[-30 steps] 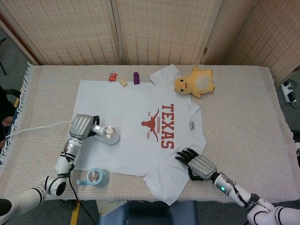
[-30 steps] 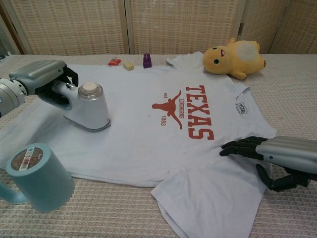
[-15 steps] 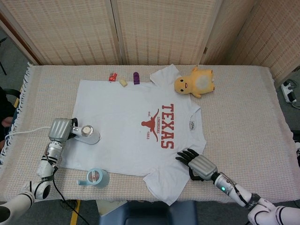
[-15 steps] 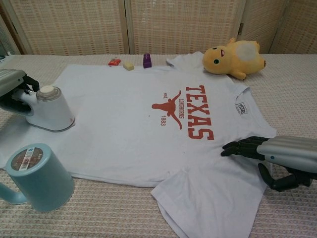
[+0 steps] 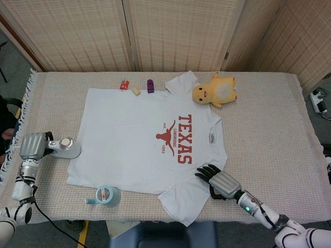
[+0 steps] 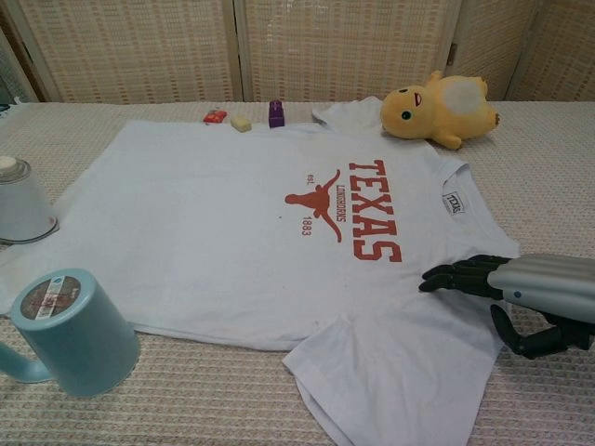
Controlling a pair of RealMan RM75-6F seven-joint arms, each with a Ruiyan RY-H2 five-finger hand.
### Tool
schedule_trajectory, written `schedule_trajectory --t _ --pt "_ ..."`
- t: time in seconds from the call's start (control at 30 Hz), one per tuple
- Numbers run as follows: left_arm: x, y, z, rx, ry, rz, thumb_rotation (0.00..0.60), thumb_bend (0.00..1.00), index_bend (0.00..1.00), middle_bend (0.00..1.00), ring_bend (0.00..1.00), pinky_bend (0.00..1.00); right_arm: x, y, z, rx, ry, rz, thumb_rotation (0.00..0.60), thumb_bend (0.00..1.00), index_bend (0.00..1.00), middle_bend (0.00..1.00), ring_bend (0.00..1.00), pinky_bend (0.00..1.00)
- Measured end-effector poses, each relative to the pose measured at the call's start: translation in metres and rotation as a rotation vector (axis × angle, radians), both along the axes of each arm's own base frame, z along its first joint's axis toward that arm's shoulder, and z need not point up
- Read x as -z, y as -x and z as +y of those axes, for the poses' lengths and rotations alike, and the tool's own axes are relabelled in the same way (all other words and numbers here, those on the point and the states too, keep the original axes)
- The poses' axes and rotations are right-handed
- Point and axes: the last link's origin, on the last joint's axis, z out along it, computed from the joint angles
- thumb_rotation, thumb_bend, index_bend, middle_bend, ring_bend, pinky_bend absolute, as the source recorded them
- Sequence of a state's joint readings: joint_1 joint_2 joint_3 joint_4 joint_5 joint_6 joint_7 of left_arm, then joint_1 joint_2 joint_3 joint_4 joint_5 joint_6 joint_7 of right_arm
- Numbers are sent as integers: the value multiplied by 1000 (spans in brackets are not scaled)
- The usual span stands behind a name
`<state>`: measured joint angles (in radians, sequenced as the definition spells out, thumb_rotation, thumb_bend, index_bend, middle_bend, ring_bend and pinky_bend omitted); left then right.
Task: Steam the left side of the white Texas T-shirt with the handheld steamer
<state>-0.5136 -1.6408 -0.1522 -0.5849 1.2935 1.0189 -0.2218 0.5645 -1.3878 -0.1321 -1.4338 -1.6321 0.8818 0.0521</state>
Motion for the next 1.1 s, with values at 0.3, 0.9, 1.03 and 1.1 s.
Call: schedule_trajectory --t 0.3,0.9,1.03,1.1 --pt "20 -58 1 143 21 -174 600 550 896 1000 863 766 -1 0 1 1 4 -10 353 969 0 0 0 0" --pt "113 -161 26 303 144 -132 600 548 897 1000 862 766 -2 1 3 5 8 -28 350 969 0 0 0 0" --pt "119 -155 33 271 134 -103 600 548 897 1000 863 766 -1 0 3 3 7 -28 352 970 0 0 0 0" --pt "119 -148 38 243 119 -90 600 548 897 1000 863 767 -1 -1 4 2 7 -27 353 970 0 0 0 0"
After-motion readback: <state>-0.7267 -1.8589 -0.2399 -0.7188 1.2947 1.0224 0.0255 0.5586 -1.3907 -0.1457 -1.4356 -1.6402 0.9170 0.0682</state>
